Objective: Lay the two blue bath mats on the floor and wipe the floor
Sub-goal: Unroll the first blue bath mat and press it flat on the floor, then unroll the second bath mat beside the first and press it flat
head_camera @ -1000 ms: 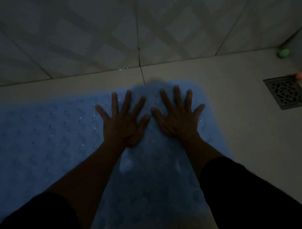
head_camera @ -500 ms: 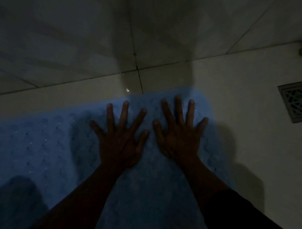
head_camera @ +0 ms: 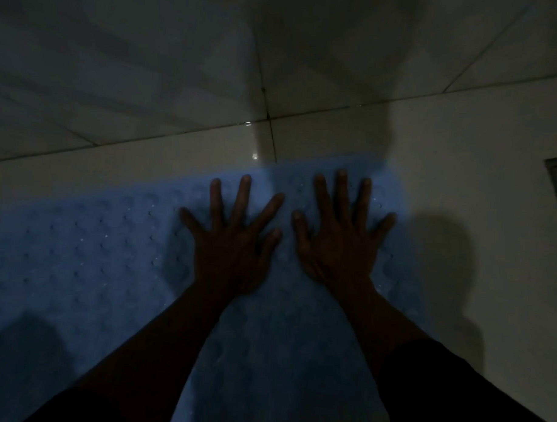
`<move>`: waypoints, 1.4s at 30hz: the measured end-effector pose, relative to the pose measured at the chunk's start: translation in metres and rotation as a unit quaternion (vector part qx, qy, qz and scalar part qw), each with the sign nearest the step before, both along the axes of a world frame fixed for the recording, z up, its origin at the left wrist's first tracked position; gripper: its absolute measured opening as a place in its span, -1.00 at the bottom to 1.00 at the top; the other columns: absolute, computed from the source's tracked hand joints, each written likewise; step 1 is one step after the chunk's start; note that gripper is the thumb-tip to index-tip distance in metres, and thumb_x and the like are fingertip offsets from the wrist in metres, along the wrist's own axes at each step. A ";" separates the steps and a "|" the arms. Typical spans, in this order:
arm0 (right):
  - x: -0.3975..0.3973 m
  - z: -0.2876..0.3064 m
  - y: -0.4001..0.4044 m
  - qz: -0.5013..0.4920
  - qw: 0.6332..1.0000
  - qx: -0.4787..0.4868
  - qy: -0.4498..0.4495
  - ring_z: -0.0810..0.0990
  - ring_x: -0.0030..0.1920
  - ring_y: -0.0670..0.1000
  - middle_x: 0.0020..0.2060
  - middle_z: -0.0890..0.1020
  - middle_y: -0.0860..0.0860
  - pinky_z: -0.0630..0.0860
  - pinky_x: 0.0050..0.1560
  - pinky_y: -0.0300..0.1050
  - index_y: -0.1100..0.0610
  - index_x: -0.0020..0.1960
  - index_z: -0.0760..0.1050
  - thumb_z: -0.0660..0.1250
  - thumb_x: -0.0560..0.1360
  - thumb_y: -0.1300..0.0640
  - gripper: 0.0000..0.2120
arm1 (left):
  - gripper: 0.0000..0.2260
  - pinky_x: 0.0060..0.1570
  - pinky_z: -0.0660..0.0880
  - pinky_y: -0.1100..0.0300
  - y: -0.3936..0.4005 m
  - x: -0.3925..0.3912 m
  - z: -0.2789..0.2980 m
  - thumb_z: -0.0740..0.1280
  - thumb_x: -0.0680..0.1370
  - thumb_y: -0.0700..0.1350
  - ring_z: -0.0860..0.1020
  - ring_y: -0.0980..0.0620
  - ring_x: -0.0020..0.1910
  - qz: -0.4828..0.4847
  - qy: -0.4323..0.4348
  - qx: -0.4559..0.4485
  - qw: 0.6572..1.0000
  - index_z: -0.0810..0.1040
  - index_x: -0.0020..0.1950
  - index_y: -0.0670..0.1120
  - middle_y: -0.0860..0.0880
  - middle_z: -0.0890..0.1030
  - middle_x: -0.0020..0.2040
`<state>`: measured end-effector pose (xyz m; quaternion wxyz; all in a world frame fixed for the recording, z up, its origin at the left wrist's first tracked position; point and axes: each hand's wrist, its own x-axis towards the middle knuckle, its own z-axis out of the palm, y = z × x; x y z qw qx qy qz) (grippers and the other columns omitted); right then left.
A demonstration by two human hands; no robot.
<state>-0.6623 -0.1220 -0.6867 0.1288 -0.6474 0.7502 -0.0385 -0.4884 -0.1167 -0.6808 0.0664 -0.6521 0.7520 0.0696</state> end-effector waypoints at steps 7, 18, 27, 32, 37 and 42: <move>0.008 -0.005 -0.001 0.004 0.999 0.042 0.016 -0.33 0.55 0.10 0.58 -0.21 -0.10 -0.29 0.38 0.49 -0.20 0.57 -0.23 -0.17 0.59 -0.31 -0.40 | -0.49 0.29 -0.16 -0.59 0.009 -0.004 -0.006 -0.17 0.61 0.36 -0.31 -0.23 0.57 0.036 0.029 -0.004 0.999 -0.24 0.54 0.39 0.05 -0.28 0.62; 0.083 0.045 0.068 0.054 0.992 0.093 -0.068 -0.07 0.57 0.18 0.59 -0.02 0.04 0.00 0.44 0.36 -0.07 0.60 -0.14 0.04 0.64 -0.02 -0.41 | -0.49 0.46 0.09 -0.30 0.076 0.075 0.031 -0.01 0.68 0.15 0.02 -0.12 0.60 -0.027 0.094 0.071 0.993 -0.06 0.62 0.18 -0.04 0.05 0.63; 0.229 0.151 0.068 0.103 0.985 -0.006 -0.141 0.19 0.51 0.15 0.55 0.18 0.07 0.21 0.44 0.24 0.00 0.59 -0.04 0.07 0.64 -0.02 -0.42 | -0.46 0.43 0.26 -0.18 0.073 0.240 0.145 0.17 0.65 0.06 0.15 -0.14 0.56 0.061 0.135 0.000 0.989 0.12 0.61 0.03 -0.11 0.12 0.60; 0.309 0.215 0.061 0.142 0.977 -0.069 -0.141 0.28 0.46 0.20 0.50 0.26 0.13 0.30 0.40 0.19 0.07 0.58 0.02 0.12 0.62 0.00 -0.42 | -0.40 0.43 0.32 -0.07 0.048 0.331 0.216 0.27 0.60 0.08 0.28 -0.18 0.49 0.070 0.124 -0.010 0.990 0.18 0.59 -0.04 -0.17 0.27 0.53; 0.394 0.266 0.058 0.207 0.966 -0.104 -0.116 0.36 0.38 0.25 0.42 0.34 0.22 0.38 0.32 0.12 0.09 0.57 0.06 0.16 0.61 0.02 -0.42 | -0.37 0.45 0.29 0.02 0.044 0.401 0.274 0.28 0.60 0.12 0.29 -0.13 0.49 0.076 0.117 -0.018 0.990 0.18 0.59 -0.06 -0.15 0.30 0.53; 0.477 0.295 0.057 0.266 0.952 -0.115 -0.102 0.39 0.36 0.26 0.40 0.36 0.24 0.38 0.29 0.09 0.10 0.56 0.07 0.17 0.61 0.01 -0.42 | -0.41 0.47 0.27 0.05 0.077 0.471 0.291 0.28 0.61 0.10 0.27 -0.10 0.51 0.102 0.159 -0.049 0.981 0.21 0.58 -0.07 -0.12 0.29 0.54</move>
